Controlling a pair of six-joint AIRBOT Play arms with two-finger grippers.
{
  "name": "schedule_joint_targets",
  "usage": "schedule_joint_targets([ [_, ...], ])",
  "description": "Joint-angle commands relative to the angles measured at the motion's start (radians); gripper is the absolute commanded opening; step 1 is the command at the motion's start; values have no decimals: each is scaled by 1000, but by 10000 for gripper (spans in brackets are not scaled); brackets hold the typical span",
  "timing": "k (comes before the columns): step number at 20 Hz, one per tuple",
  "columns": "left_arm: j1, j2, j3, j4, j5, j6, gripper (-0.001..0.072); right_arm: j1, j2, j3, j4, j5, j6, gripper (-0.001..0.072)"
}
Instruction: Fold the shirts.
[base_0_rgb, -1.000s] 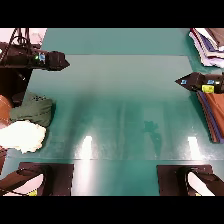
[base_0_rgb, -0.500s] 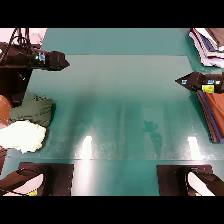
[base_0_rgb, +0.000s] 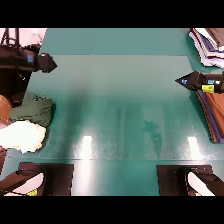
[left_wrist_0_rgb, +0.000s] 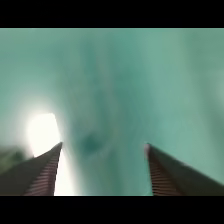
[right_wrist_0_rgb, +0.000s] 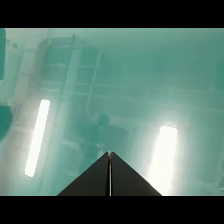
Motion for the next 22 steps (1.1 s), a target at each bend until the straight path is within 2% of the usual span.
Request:
schedule_joint_targets([
  [1, 127, 3, -95, 175, -113, 1, 626, 1, 0, 0, 0, -5, 0, 16],
  [7, 217, 2, -476, 177, 106, 1, 625, 1, 0, 0, 0, -23, 1, 16],
  [10, 217, 2, -528, 179, 128, -47, 610, 1, 0, 0, 0, -24, 1, 16],
  [11, 217, 3, -527, 179, 127, -51, 375, 1, 0, 0, 0, -27, 1, 16],
  [12, 217, 4, -525, 179, 123, -51, 82, 1, 0, 0, 0, -29, 1, 16],
  [13, 217, 5, -516, 179, 106, -52, 26, 1, 0, 0, 0, -29, 1, 16],
  [17, 214, 74, -332, 164, 1, -59, 27, 1, 5, 34, 34, -26, 2, 16],
  [20, 175, 201, -72, 101, -64, -58, 27, 2, 3, 163, 35, -27, 2, 16],
  [22, 95, 262, 106, 61, -135, -42, 26, 1, 3, 264, 32, -31, 2, 16],
])
